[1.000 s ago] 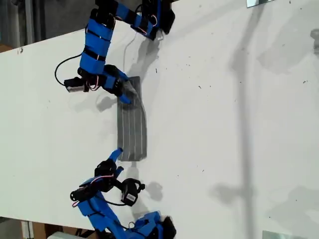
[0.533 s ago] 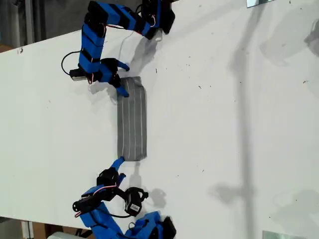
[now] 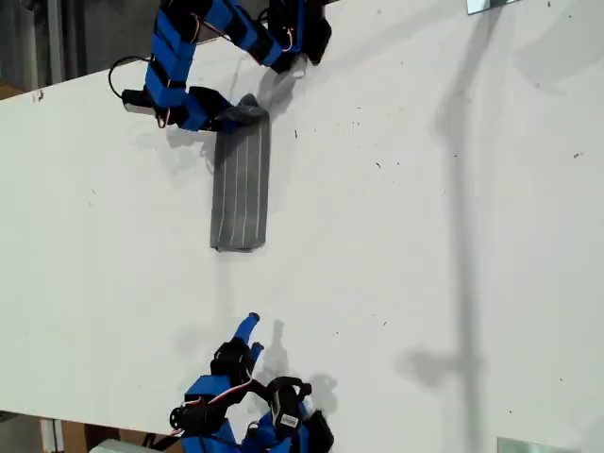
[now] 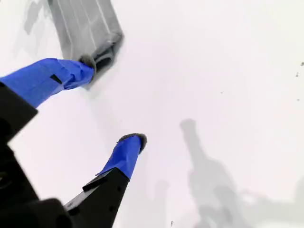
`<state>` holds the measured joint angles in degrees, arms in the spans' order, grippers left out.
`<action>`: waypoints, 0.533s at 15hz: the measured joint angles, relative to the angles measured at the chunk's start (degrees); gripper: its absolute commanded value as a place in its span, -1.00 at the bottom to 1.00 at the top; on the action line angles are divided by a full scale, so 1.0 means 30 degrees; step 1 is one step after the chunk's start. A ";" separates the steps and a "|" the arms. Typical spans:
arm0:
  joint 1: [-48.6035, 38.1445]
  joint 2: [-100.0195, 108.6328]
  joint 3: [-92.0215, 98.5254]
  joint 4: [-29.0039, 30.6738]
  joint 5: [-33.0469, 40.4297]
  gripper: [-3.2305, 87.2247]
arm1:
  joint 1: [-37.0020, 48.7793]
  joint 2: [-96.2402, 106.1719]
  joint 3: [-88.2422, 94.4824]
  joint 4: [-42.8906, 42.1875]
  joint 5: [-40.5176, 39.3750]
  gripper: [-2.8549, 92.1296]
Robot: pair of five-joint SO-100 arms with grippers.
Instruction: Grasp corners of a square towel and fold twice.
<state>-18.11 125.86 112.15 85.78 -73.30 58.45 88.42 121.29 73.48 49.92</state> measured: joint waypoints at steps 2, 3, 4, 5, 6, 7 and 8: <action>0.0586 0.4365 0.4658 -0.1201 -0.1699 -0.32 | -0.1523 0.5596 0.1113 0.2227 0.1846 -0.94; 0.0586 0.6621 0.6768 -0.1260 -0.2256 -0.32 | -0.2988 0.8525 0.0732 0.3955 0.2812 -0.94; 0.0791 0.8555 0.8145 -0.1260 -0.2754 -0.32 | -0.4307 0.9990 -0.0996 0.5742 0.3457 -0.94; 0.1172 0.9902 0.9170 -0.1348 -0.3252 -0.32 | -0.5215 1.0225 -0.3281 0.6738 0.3604 -0.94; 0.1670 1.0547 1.0020 -0.1553 -0.3750 -0.32 | -0.6357 0.9141 -0.5947 0.7148 0.3662 -0.94; 0.2080 1.1133 1.0840 -0.1875 -0.4248 -0.32 | -0.7529 0.7295 -0.8584 0.7119 0.3516 -0.94; 0.2490 1.2100 1.1660 -0.2080 -0.4600 -0.32 | -0.8408 0.5039 -1.1045 0.6680 0.2930 -0.94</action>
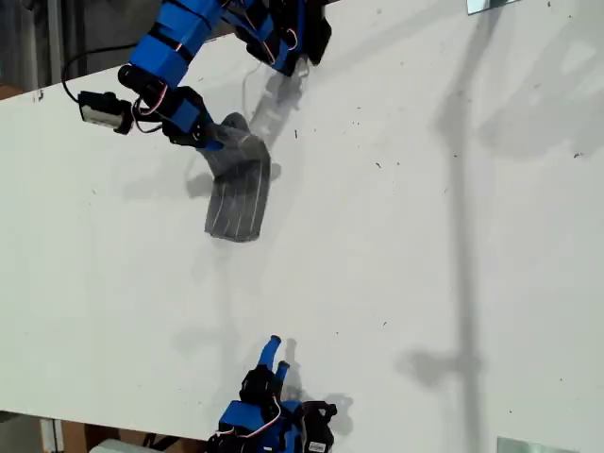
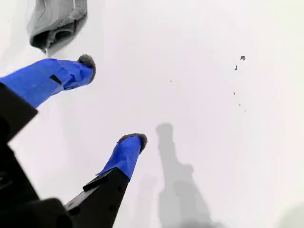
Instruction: Grasp corners of a square towel and fold twice.
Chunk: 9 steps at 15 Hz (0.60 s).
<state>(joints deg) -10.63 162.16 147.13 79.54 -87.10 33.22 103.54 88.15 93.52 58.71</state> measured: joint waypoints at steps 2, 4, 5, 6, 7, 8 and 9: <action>0.0000 0.2607 0.1992 0.0059 -0.0645 -0.33 | -0.0820 -0.5215 -0.4629 -0.1055 -0.1143 -0.94; 0.0293 0.6299 0.3545 0.0879 -0.1113 -0.33 | -0.0820 -1.0928 -0.9521 -0.1758 -0.2227 -0.94; 0.0410 0.7939 0.4131 0.1260 -0.1260 -0.33 | -0.0879 -1.2686 -1.0605 -0.2607 -0.2754 -0.81; 0.0586 0.8701 0.4424 0.1377 -0.1318 -0.33 | -0.0967 -1.3506 -1.0781 -0.3926 -0.3018 -0.47; 0.0703 0.8994 0.4629 0.1406 -0.1318 -0.33 | -0.0996 -1.3799 -1.0781 -0.4746 -0.3281 -0.23; 0.0762 0.9170 0.4805 0.1406 -0.1318 -0.33 | -0.1025 -1.3828 -1.0781 -0.5039 -0.3428 -0.18; 0.0703 0.9258 0.4951 0.1406 -0.1318 -0.32 | -0.1055 -1.3623 -1.0723 -0.5039 -0.3457 -0.14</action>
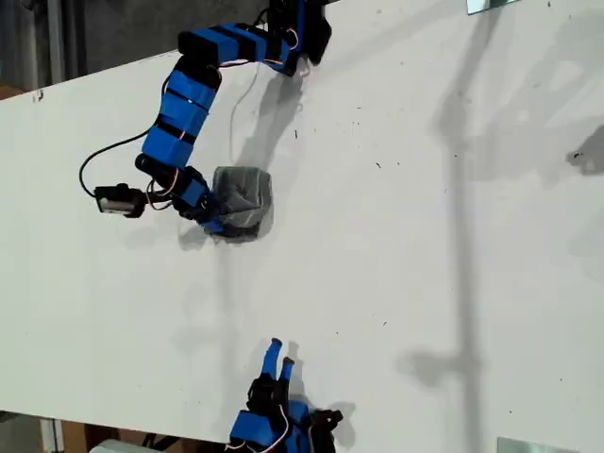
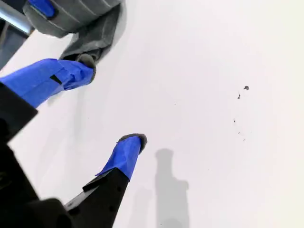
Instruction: Grasp corners of a square towel and fold twice.
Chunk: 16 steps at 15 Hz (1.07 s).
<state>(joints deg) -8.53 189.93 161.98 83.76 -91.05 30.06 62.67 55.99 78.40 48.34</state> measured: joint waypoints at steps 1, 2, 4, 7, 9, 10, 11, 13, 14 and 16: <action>0.0000 0.0205 0.0176 0.0000 0.0000 -0.32 | 0.0088 0.1670 0.1201 0.0117 0.0059 -0.13; 0.0000 0.0527 0.0469 0.0029 0.0000 -0.32 | 0.0469 0.4717 0.3018 0.0469 0.0322 -0.13; 0.0000 0.1377 0.0967 0.0029 0.0000 -0.32 | 0.1230 1.2598 0.9375 0.0703 0.1465 -0.14; -0.0410 0.2109 0.1963 -0.0117 0.0586 -0.33 | -0.2461 2.3203 2.2969 -0.2139 0.5801 -0.16; -0.1289 0.2139 0.2285 -0.0381 0.1318 -0.33 | -0.5566 2.9502 3.0674 -0.3281 0.9873 -0.16; -0.2021 0.2139 0.2637 -0.0762 0.1787 -0.34 | -0.7354 3.2871 3.3193 -0.3047 1.1689 -0.18; -0.2900 0.2139 0.3428 -0.1348 0.2900 -0.35 | -0.8643 3.6416 3.4717 -0.1670 1.3184 -0.18; -0.5068 0.2520 0.4687 -0.2197 0.4570 -0.37 | -0.9375 4.1133 3.5859 0.0117 1.4912 -0.01; -0.5771 0.2666 0.4863 -0.2285 0.4775 -0.38 | -0.9287 4.1396 3.6035 0.0117 1.5176 -0.02; -0.6270 0.2783 0.5215 -0.2344 0.3838 -0.39 | -0.8701 4.1953 3.6240 0.0527 1.5674 -0.16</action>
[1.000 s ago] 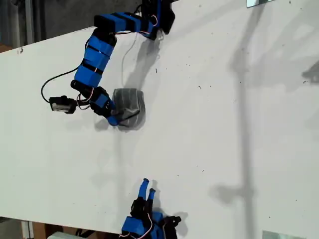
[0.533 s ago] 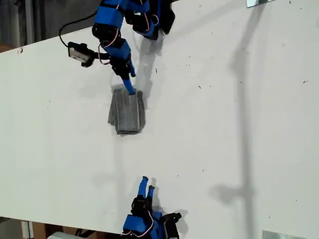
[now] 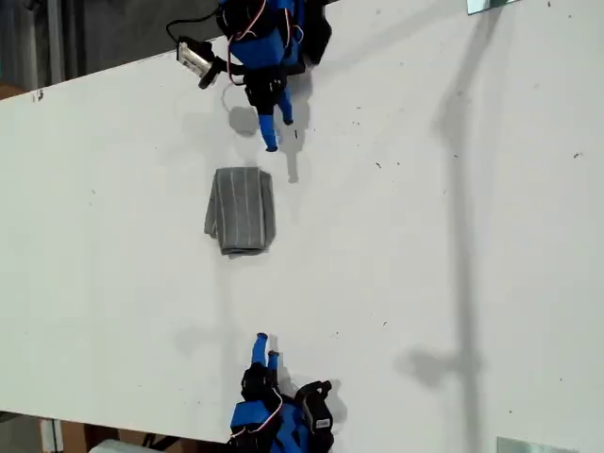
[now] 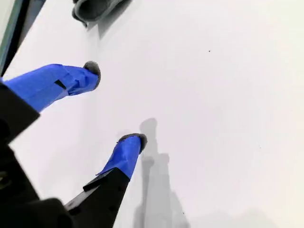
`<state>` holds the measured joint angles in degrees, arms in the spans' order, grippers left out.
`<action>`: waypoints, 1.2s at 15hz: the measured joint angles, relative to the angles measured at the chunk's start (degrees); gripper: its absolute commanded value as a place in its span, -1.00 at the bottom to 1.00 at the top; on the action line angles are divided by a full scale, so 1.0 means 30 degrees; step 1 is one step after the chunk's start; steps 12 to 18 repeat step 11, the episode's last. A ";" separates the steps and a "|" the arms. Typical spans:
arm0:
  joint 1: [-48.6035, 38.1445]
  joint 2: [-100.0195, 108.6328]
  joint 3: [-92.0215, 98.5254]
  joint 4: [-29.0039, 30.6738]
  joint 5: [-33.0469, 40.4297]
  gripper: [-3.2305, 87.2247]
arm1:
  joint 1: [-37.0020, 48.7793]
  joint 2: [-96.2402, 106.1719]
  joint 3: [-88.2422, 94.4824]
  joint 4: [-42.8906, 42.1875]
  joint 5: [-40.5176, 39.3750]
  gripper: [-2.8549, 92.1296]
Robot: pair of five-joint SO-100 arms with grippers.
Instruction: Grasp corners of a square towel and fold twice.
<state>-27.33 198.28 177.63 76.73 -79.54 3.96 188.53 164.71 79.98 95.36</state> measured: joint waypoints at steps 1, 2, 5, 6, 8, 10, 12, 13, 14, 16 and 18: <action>-0.0146 0.0000 0.0029 -0.0029 -0.1406 -0.39 | -0.0176 0.0000 0.0029 0.0029 0.0264 -0.31; -0.0234 0.0000 0.0029 -0.0059 -0.1289 -0.39 | -0.0615 0.0000 0.0029 0.0264 0.0264 -0.34; -0.0176 0.0000 0.0059 -0.0146 -0.0146 -0.40 | -0.0176 0.0000 0.0029 0.0850 -0.0088 -0.34; -0.0205 0.0000 0.0117 -0.0176 0.1641 -0.40 | 0.0059 0.0000 0.0029 0.0938 -0.0234 -0.34; 0.0322 0.0000 0.0264 -0.0322 0.5684 -0.45 | 0.0000 0.0000 0.0029 0.0967 -0.0293 -0.34; 0.3164 0.0000 0.0264 -0.0381 0.6270 -0.50 | -0.0029 0.0000 0.0029 0.0967 -0.0293 -0.34; 0.4424 0.0000 0.0264 -0.0381 0.6328 -0.51 | -0.0029 0.0000 0.0029 0.0967 -0.0293 -0.34; 0.4424 0.0000 0.0264 -0.0381 0.6328 -0.51 | -0.0029 0.0000 0.0029 0.0967 -0.0293 -0.34; 0.4424 0.0000 0.0264 -0.0381 0.6328 -0.51 | -0.0029 0.0000 0.0029 0.0967 -0.0293 -0.34; 0.4424 0.0000 0.0264 -0.0381 0.6328 -0.51 | -0.0029 0.0000 0.0029 0.0967 -0.0293 -0.34; 0.4424 0.0000 0.0264 -0.0381 0.6328 -0.51 | -0.0029 0.0000 0.0029 0.0967 -0.0293 -0.34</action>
